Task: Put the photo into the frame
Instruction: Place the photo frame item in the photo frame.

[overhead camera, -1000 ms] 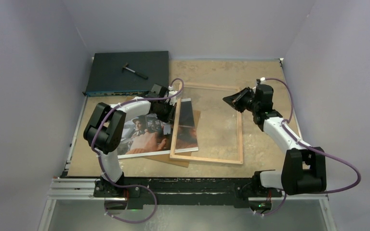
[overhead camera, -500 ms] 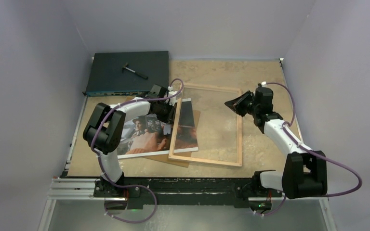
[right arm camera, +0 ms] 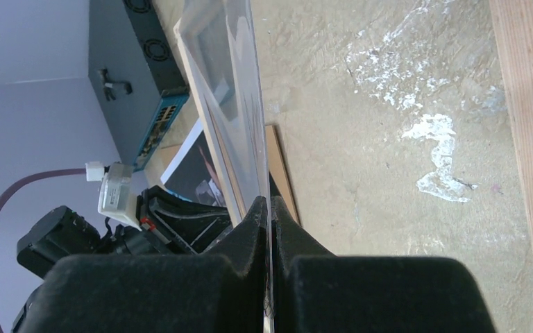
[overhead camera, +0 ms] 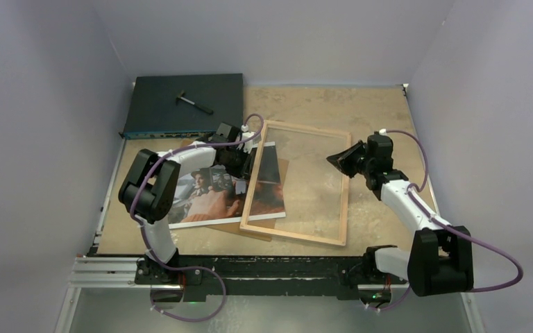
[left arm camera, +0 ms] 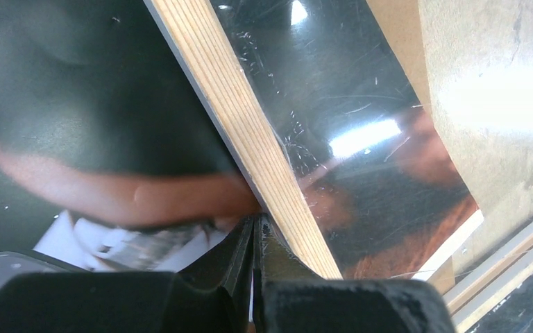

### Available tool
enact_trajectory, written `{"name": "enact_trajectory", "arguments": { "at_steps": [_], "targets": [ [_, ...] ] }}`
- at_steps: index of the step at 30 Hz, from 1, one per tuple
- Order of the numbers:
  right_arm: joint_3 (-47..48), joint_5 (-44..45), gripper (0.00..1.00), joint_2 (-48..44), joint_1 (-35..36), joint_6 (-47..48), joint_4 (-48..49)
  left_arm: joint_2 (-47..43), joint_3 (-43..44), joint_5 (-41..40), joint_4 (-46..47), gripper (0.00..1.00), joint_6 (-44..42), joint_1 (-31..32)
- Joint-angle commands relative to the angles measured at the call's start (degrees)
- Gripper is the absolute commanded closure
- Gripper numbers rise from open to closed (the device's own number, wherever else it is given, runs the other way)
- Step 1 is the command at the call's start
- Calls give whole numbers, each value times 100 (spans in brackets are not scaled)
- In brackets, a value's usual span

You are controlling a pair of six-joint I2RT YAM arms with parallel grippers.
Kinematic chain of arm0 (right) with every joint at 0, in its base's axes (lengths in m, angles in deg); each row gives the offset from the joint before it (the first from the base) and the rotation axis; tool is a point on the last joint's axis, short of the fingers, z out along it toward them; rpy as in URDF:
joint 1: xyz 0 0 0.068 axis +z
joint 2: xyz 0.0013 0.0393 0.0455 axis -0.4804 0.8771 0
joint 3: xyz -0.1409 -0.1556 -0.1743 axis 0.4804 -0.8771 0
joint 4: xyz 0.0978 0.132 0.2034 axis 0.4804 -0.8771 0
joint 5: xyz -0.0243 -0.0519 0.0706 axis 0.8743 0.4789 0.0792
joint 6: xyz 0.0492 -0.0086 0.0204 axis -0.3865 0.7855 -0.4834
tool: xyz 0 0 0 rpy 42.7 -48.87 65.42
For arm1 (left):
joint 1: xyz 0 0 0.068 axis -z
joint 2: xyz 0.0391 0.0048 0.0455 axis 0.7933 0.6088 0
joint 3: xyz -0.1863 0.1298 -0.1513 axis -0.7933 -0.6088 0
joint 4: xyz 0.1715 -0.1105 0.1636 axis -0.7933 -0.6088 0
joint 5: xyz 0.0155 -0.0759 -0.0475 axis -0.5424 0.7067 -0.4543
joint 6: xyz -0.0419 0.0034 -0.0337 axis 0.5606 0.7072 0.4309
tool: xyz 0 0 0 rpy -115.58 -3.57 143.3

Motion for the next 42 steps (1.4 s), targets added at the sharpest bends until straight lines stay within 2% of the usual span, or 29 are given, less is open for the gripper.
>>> {"name": "enact_trajectory", "arguments": {
  "at_steps": [1, 23, 42],
  "targets": [
    [86, 101, 100, -25, 44, -4, -252, -182, -48, 198, 34, 100, 57, 40],
    [-165, -108, 100, -484, 40, -27, -388, -131, 79, 220, -11, 100, 36, 39],
    [-689, -686, 100, -448, 50, 3, 1193, 58, 125, 316, 79, 100, 106, 48]
  ]
}}
